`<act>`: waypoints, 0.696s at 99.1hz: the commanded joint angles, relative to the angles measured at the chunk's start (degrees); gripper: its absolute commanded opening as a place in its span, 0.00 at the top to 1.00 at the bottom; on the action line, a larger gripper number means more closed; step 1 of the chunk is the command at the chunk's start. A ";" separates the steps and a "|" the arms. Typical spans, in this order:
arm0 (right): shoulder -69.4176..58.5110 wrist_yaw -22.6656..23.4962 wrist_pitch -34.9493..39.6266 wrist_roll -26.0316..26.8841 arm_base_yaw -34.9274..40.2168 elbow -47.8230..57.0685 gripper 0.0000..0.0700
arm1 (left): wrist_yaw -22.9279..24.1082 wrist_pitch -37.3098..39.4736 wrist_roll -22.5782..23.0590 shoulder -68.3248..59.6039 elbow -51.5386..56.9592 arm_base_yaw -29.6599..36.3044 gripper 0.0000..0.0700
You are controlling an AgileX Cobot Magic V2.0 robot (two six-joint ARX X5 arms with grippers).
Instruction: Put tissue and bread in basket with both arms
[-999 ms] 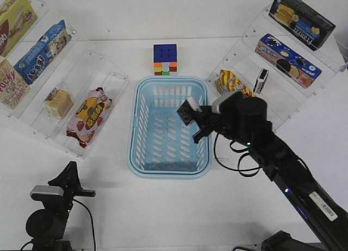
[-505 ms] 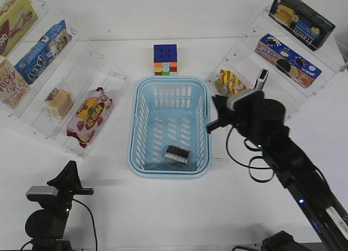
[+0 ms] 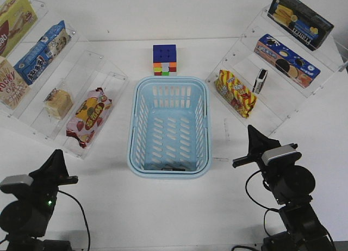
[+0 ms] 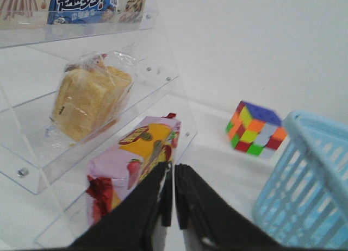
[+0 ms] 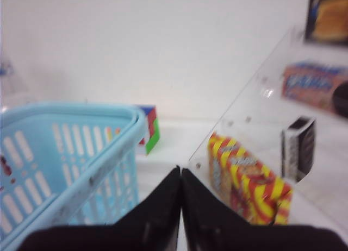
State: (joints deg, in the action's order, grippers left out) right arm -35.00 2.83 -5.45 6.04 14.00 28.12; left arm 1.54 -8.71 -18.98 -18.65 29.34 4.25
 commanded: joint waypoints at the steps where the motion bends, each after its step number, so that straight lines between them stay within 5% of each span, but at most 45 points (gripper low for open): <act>1: -0.59 -0.02 0.15 1.66 0.28 0.42 1.00 | 0.90 -2.47 13.44 -7.45 5.68 -0.09 1.00; 9: -0.61 0.17 0.33 1.70 0.28 0.42 1.00 | 3.06 -6.01 20.31 -15.45 12.00 -0.09 0.94; 20: -0.72 0.09 -0.02 1.70 0.33 0.42 1.00 | 8.00 -9.07 24.61 -25.33 19.30 -0.11 0.35; 24: -0.68 0.11 -0.07 1.70 0.33 0.42 1.00 | 9.68 -9.70 25.22 -28.52 21.57 -0.11 0.22; 69: -0.68 0.17 0.52 1.73 0.33 0.42 1.00 | 13.62 -9.18 28.85 -54.99 36.48 -3.96 0.20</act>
State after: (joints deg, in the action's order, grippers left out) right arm -35.62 2.96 -4.69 7.33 14.17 28.12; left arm 14.87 -18.13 9.17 -71.02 63.99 0.99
